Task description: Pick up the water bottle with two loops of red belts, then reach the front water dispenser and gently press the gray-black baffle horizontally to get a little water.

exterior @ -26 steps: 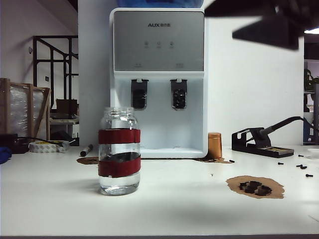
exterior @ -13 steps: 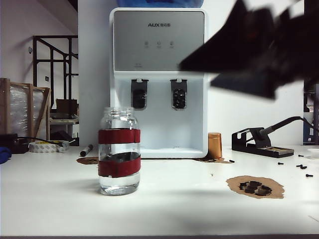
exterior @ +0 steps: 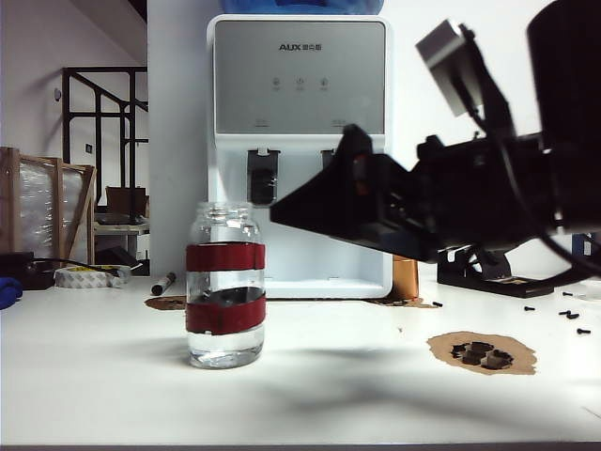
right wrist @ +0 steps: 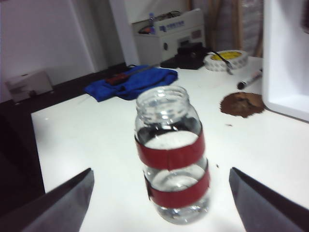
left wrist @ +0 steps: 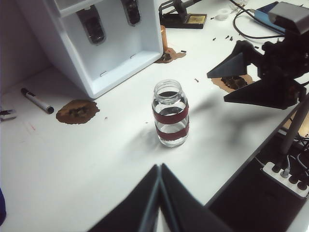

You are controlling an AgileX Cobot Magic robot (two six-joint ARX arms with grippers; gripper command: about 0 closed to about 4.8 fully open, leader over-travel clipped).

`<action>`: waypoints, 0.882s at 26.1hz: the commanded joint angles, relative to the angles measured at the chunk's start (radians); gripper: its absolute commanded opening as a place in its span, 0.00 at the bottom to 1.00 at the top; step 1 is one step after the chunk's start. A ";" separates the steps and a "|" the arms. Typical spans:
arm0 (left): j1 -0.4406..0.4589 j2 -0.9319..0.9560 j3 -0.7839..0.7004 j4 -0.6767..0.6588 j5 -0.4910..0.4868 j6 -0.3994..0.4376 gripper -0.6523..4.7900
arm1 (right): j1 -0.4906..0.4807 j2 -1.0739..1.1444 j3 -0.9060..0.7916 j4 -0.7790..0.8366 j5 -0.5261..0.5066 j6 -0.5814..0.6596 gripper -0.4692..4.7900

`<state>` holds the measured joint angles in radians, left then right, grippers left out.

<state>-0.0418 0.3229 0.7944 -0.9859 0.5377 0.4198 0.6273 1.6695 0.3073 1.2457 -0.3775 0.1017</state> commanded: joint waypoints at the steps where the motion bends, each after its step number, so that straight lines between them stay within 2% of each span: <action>1: 0.001 0.002 0.005 0.007 -0.003 0.006 0.11 | 0.005 0.031 0.019 0.029 -0.058 -0.001 1.00; 7: 0.001 0.002 0.005 0.039 -0.003 -0.003 0.11 | 0.013 0.079 0.042 0.028 -0.098 -0.003 1.00; 12: 0.001 0.002 0.005 0.040 -0.003 -0.092 0.11 | 0.014 0.111 0.061 0.028 -0.108 -0.035 1.00; 16: 0.002 0.002 0.005 0.044 -0.023 -0.104 0.11 | 0.014 0.153 0.099 0.024 -0.105 -0.035 1.00; 19: 0.002 0.002 0.005 0.065 -0.025 -0.171 0.11 | 0.014 0.183 0.144 -0.009 -0.119 -0.035 1.00; 23: 0.002 0.002 0.005 0.068 -0.022 -0.171 0.11 | 0.014 0.198 0.177 -0.042 -0.117 -0.054 1.00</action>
<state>-0.0402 0.3229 0.7944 -0.9325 0.5129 0.2520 0.6384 1.8702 0.4740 1.1976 -0.4915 0.0544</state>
